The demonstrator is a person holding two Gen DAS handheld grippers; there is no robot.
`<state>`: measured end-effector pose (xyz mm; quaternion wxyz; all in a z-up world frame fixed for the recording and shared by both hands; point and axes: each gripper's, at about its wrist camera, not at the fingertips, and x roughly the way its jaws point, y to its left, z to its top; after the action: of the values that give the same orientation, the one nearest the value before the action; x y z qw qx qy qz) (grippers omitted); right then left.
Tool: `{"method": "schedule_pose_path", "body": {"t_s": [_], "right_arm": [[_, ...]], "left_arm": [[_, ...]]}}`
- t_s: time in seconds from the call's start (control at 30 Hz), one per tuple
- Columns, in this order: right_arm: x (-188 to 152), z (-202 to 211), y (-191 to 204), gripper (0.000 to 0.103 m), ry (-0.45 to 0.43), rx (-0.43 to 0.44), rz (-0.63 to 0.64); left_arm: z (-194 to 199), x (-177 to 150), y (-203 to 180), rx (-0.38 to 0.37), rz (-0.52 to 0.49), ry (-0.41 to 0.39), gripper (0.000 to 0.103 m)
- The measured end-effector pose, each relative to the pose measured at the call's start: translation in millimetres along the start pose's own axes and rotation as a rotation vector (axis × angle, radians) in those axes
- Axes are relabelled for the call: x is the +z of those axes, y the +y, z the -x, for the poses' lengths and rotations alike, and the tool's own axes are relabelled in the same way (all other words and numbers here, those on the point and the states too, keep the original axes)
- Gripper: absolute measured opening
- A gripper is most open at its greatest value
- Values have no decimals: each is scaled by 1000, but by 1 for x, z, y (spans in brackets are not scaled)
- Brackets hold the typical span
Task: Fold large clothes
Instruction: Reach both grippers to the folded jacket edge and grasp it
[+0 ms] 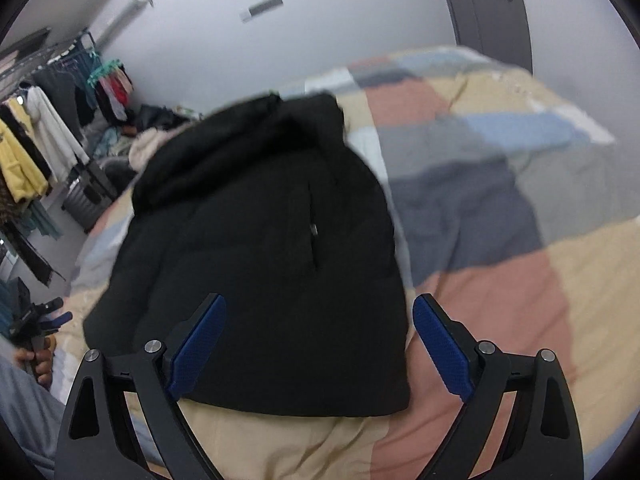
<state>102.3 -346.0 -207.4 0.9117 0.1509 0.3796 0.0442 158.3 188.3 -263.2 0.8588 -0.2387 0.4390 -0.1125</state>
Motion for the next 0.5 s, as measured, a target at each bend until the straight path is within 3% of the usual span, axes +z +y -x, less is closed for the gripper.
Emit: {"method": "schedule_pose_path", "body": {"t_s": [0.23, 0.37, 0.5], "right_arm": [[-21, -45, -15, 93, 88, -17, -43], [-23, -56, -19, 93, 113, -9, -57], [-21, -56, -26, 93, 111, -60, -68]], "left_arm": [[-40, -10, 18, -39, 62, 48, 101], [-61, -14, 20, -37, 74, 83, 101], [-69, -16, 15, -35, 64, 98, 101]]}}
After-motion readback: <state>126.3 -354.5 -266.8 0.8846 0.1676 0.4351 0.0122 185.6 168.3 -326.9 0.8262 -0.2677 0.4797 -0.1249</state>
